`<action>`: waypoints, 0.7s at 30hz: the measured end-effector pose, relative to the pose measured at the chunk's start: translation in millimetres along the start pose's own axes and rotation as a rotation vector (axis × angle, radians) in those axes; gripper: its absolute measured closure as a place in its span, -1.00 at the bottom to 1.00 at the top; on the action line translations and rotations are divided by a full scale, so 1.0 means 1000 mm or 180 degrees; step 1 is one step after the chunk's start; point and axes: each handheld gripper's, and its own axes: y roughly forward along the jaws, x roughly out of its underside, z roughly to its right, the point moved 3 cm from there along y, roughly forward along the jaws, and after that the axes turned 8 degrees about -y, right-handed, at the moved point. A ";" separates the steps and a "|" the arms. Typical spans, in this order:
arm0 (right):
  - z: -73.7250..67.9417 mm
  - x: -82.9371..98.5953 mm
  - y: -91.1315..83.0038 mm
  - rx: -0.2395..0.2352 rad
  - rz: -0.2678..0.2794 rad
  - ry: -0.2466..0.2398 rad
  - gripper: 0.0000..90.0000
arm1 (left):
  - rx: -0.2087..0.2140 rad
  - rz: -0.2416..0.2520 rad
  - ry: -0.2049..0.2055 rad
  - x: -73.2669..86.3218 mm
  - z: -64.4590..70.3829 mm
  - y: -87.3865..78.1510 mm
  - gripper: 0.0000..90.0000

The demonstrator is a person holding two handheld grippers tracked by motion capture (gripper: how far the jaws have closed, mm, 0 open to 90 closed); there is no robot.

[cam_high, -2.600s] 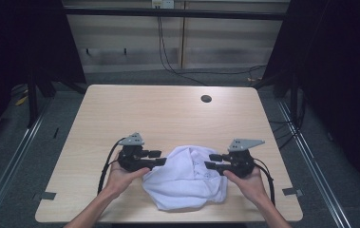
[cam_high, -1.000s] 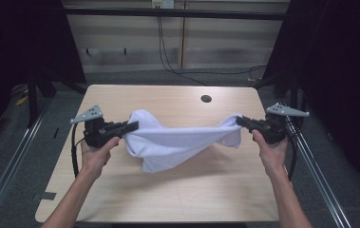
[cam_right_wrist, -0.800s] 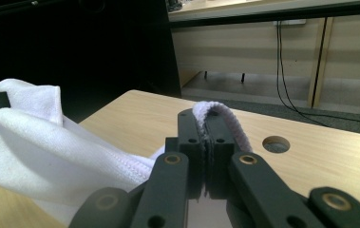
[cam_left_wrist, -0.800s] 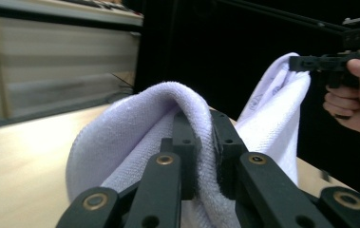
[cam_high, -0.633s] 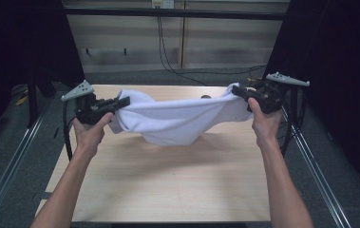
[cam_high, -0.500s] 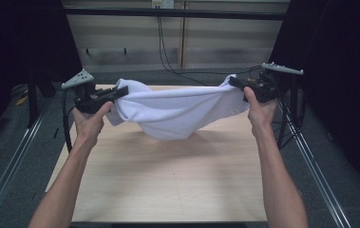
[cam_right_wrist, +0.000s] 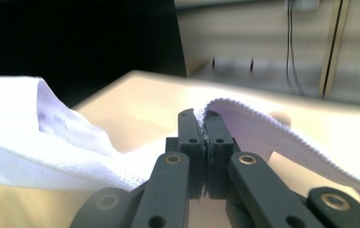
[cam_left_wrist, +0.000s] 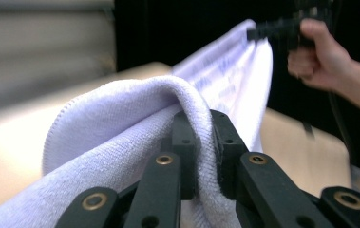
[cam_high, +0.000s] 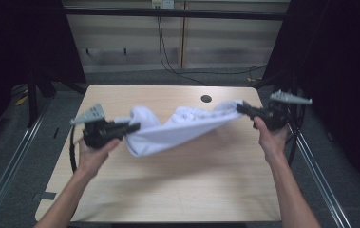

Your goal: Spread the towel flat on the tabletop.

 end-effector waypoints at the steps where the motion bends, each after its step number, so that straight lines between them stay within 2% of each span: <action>1: 0.001 0.017 -0.002 0.0009 -0.0079 0.0031 0.96 | 0.0083 -0.0112 -0.0033 0.016 0.001 0.007 0.84; 2: 0.002 0.033 -0.002 0.0025 -0.0199 0.0044 0.96 | 0.0143 -0.0222 -0.0085 0.029 0.004 0.013 0.83; 3: 0.004 0.047 -0.001 0.0070 -0.0338 0.0040 0.96 | 0.0196 -0.0351 -0.0083 0.040 0.007 0.020 0.82; 4: 0.005 0.058 -0.001 0.0093 -0.0425 0.0041 0.96 | 0.0220 -0.0485 -0.0069 0.046 0.011 0.025 0.79; 5: 0.008 0.067 -0.002 0.0087 -0.0466 0.0074 0.96 | 0.0223 -0.0546 -0.0056 0.049 0.014 0.028 0.73; 8: 0.018 0.086 -0.001 0.0171 -0.0651 0.0047 0.96 | 0.0348 -0.0554 -0.0079 0.048 0.020 0.029 0.53; 11: 0.025 0.098 -0.002 0.0212 -0.0856 -0.0048 0.93 | 0.0426 -0.0522 -0.0127 0.050 0.018 0.027 0.39; 12: 0.026 0.101 -0.004 0.0176 -0.0854 -0.0014 0.85 | 0.0435 -0.0501 -0.0143 0.052 0.016 0.025 0.33; 14: 0.026 0.103 -0.010 0.0229 -0.0860 0.0044 0.56 | 0.0411 -0.0492 -0.0179 0.055 0.012 0.019 0.21; 15: 0.024 0.104 -0.014 0.0246 -0.0878 0.0012 0.43 | 0.0392 -0.0473 -0.0196 0.056 0.011 0.017 0.15; 17: 0.020 0.103 -0.023 0.0281 -0.0880 -0.0009 0.36 | 0.0329 -0.0413 -0.0278 0.057 0.004 0.011 0.08; 20: 0.014 0.104 -0.036 0.0273 -0.0775 0.0026 0.27 | 0.0266 -0.0430 -0.0323 0.059 -0.006 0.009 0.11; 21: 0.011 0.105 -0.039 0.0260 -0.0762 0.0018 0.26 | 0.0195 -0.0483 -0.0326 0.062 -0.012 0.010 0.13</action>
